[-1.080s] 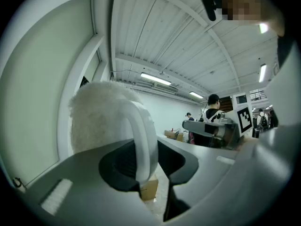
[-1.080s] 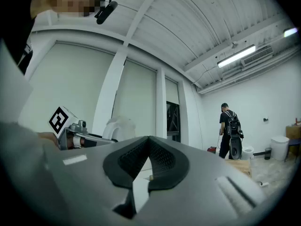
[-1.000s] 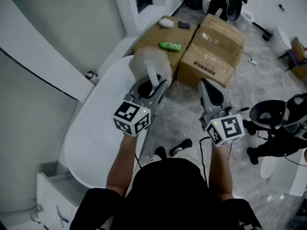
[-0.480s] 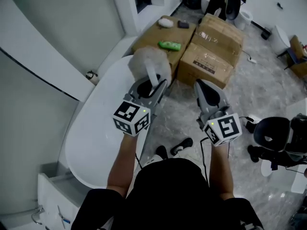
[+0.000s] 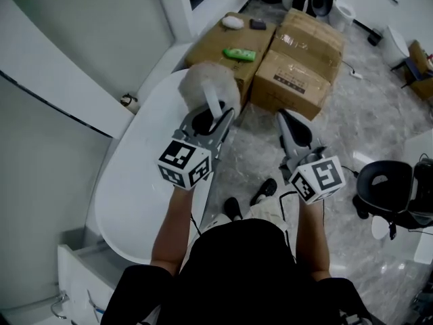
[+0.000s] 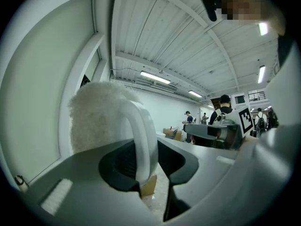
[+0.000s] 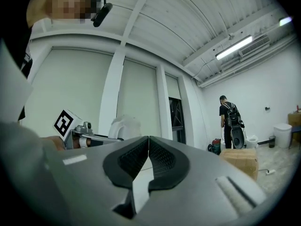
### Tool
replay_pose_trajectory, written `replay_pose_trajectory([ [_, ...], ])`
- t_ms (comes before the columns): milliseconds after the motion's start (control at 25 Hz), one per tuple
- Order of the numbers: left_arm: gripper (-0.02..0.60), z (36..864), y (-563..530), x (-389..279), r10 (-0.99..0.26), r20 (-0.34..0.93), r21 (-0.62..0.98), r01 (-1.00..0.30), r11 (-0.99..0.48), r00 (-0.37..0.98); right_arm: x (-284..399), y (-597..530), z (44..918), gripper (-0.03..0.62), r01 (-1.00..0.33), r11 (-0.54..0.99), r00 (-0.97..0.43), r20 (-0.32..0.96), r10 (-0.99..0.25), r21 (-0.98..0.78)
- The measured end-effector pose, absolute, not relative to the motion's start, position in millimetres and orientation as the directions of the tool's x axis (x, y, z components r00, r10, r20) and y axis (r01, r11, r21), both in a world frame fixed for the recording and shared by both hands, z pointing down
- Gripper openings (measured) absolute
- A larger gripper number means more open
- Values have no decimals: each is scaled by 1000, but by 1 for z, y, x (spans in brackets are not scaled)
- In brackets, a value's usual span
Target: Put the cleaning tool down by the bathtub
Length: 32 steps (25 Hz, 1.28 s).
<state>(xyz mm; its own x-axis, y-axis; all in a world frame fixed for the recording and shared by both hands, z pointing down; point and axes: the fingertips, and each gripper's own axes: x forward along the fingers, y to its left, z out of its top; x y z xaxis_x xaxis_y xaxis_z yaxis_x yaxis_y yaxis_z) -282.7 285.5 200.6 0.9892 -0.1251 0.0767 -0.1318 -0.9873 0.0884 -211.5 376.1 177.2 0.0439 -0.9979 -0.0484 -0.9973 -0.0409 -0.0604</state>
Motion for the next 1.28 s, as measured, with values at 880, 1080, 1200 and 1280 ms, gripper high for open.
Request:
replay_pose_trajectory([
  [880, 95, 211, 203, -227, -205, 107, 102, -215, -971, 973, -137, 288, 188, 9, -994, 9, -5, -34, -999, -108],
  [1080, 95, 206, 178, -185, -209, 116, 106, -221, -969, 971, -95, 263, 178, 9, -995, 15, -11, -36, -999, -100],
  [1200, 95, 200, 169, -158, -217, 113, 95, -228, -969, 970, -68, 255, 175, 9, -995, 17, -13, -42, -999, -98],
  [1280, 95, 197, 164, -142, -224, 113, 86, -234, -968, 968, -49, 249, 174, 9, -994, 21, -16, -45, -999, -104],
])
